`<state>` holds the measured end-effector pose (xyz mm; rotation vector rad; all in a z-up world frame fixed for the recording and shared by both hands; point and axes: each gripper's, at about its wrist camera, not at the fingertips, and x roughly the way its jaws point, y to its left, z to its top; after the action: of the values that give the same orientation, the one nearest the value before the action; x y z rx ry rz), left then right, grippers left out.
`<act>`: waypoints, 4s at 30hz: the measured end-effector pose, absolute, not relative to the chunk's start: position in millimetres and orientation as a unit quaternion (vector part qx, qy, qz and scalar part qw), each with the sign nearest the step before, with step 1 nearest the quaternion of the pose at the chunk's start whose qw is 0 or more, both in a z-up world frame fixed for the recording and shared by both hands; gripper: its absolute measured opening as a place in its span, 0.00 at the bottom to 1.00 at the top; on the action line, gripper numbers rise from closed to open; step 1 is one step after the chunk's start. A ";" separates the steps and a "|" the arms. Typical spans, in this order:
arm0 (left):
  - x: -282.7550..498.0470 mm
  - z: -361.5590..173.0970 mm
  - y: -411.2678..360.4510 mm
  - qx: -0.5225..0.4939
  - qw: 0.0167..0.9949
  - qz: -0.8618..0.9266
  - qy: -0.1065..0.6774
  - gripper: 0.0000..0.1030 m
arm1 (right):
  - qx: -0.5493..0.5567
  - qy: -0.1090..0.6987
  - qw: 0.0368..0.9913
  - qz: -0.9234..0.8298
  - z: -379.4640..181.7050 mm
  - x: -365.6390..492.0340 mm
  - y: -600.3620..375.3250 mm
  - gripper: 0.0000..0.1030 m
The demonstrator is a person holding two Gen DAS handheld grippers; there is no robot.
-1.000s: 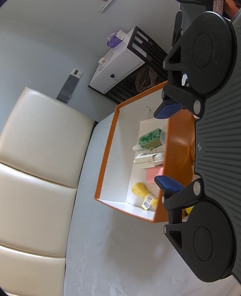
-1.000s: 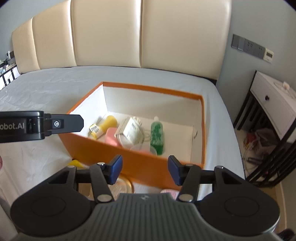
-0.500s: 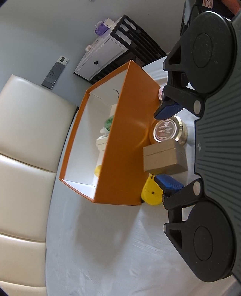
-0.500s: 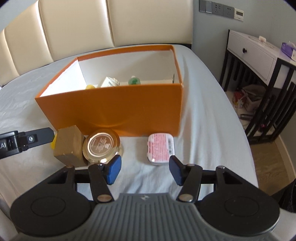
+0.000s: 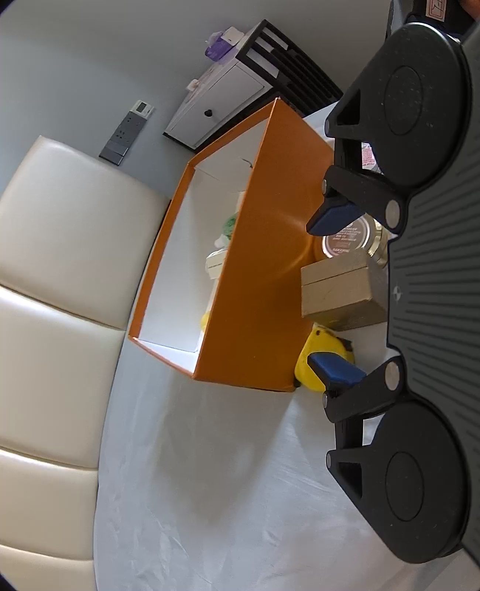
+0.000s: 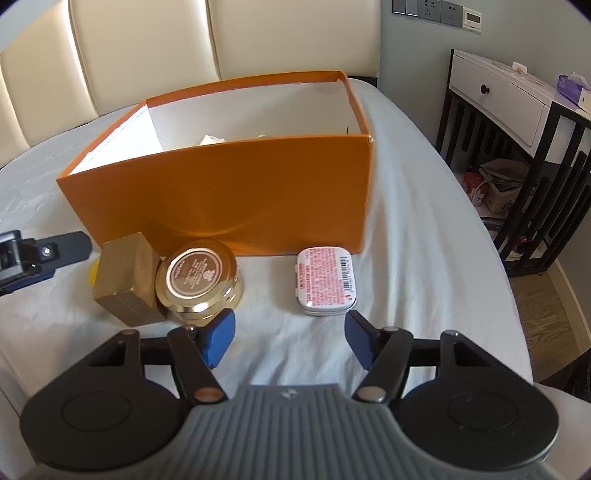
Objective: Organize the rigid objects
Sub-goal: 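Grasp the kraft-paper box with the left gripper while the right grasps the pink tin, then lift the kraft box and the tin and carry both over the orange box, then open the right gripper to drop the pink tin into the box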
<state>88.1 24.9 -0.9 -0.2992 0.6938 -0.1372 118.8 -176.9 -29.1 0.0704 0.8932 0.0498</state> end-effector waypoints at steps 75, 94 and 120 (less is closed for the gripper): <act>127.9 60.5 -2.6 -0.085 0.934 -0.127 0.322 0.49 | -0.062 0.371 0.920 0.114 59.6 144.3 -161.2 0.48; 203.1 60.1 -19.1 -0.071 0.931 -0.133 0.334 0.49 | -0.125 0.471 0.866 0.114 37.0 279.3 -144.5 0.48; 240.7 36.2 -24.4 -0.095 0.909 -0.159 0.375 0.49 | -0.204 0.462 0.859 0.085 25.9 296.7 -134.6 0.54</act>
<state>240.7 -24.4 36.2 -0.1952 0.7728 -0.3278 296.7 -134.6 25.9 -0.4274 0.9697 0.1782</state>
